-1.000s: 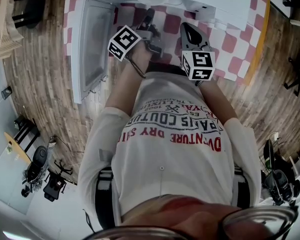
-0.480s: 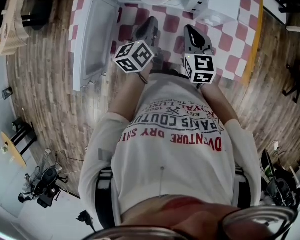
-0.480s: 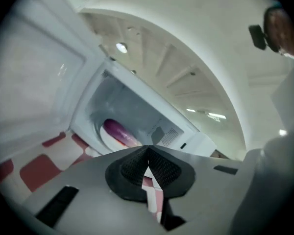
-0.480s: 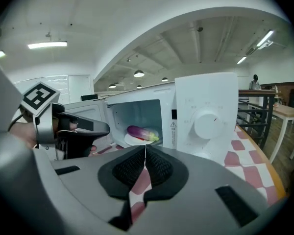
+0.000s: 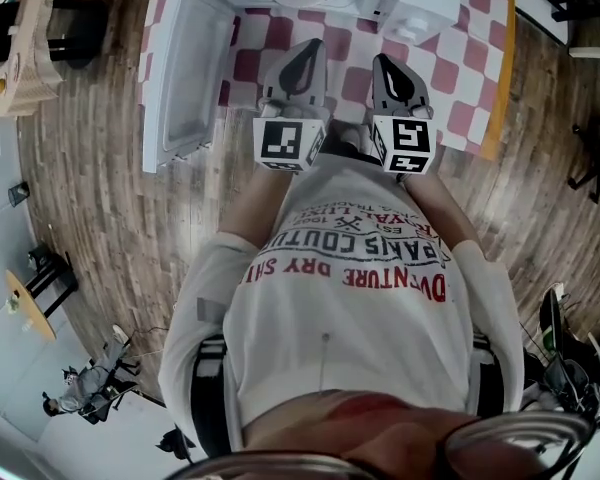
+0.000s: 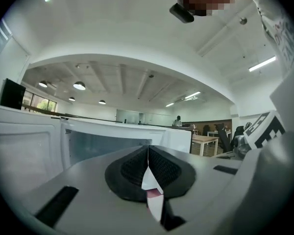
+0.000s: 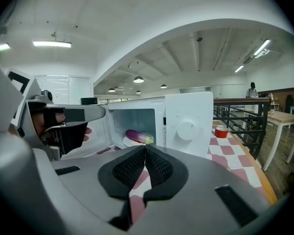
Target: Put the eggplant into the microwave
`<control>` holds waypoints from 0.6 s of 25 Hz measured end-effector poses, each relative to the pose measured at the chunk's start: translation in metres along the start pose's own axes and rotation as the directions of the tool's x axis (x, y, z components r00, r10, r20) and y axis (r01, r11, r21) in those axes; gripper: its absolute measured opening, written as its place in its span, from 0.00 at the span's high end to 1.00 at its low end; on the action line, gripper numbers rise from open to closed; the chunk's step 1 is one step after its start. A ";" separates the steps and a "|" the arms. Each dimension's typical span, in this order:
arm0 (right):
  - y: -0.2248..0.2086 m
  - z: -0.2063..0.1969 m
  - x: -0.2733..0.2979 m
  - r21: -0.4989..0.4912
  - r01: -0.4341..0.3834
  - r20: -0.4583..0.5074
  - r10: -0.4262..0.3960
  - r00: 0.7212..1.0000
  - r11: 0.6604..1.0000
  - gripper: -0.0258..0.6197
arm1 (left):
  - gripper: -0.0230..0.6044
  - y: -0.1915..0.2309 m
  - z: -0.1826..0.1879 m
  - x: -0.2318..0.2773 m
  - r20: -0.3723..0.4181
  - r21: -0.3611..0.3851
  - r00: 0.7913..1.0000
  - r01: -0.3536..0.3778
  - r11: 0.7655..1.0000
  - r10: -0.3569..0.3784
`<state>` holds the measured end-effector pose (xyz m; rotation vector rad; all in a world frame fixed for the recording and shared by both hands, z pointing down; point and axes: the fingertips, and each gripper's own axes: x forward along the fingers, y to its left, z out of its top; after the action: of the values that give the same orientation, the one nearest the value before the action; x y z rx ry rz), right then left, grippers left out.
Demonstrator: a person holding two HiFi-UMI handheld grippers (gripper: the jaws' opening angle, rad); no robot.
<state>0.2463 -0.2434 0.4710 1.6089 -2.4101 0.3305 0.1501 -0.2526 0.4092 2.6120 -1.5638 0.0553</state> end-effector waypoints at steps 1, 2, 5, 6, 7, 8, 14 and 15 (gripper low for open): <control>-0.001 -0.001 -0.002 0.002 0.004 0.000 -0.004 1.000 1.000 0.92 | 0.92 -0.002 -0.003 0.000 -0.011 -0.013 1.000 0.003 1.000 -0.003; -0.003 -0.002 -0.004 0.004 0.007 0.000 -0.007 1.000 1.000 0.92 | 0.92 -0.004 -0.006 0.000 -0.022 -0.025 1.000 0.002 1.000 -0.003; -0.005 -0.005 -0.008 0.006 0.013 0.000 -0.013 1.000 1.000 0.92 | 0.92 -0.005 -0.012 0.000 -0.045 -0.045 0.999 -0.011 0.999 0.009; -0.005 -0.005 -0.010 0.006 0.013 0.002 -0.013 1.000 1.000 0.92 | 0.92 -0.006 -0.013 0.000 -0.050 -0.047 0.999 -0.012 0.999 0.010; -0.004 -0.005 -0.011 0.005 0.012 0.005 -0.012 1.000 1.000 0.92 | 0.92 -0.007 -0.014 0.000 -0.054 -0.048 0.999 -0.012 0.999 0.010; -0.004 -0.005 -0.012 0.006 0.011 0.008 -0.011 1.000 1.000 0.92 | 0.92 -0.008 -0.015 0.000 -0.057 -0.051 0.998 -0.011 0.999 0.008; -0.002 -0.002 -0.015 0.004 0.003 0.021 -0.004 1.000 1.000 0.92 | 0.92 -0.004 -0.021 -0.003 -0.068 -0.152 0.997 -0.031 0.988 0.021; -0.002 -0.002 -0.016 0.004 0.003 0.022 -0.003 1.000 1.000 0.92 | 0.92 -0.003 -0.021 -0.003 -0.070 -0.159 0.997 -0.035 0.987 0.024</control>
<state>0.2543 -0.2301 0.4679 1.6264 -2.4244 0.3195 0.1520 -0.2460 0.4299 2.4392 -1.5174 0.0188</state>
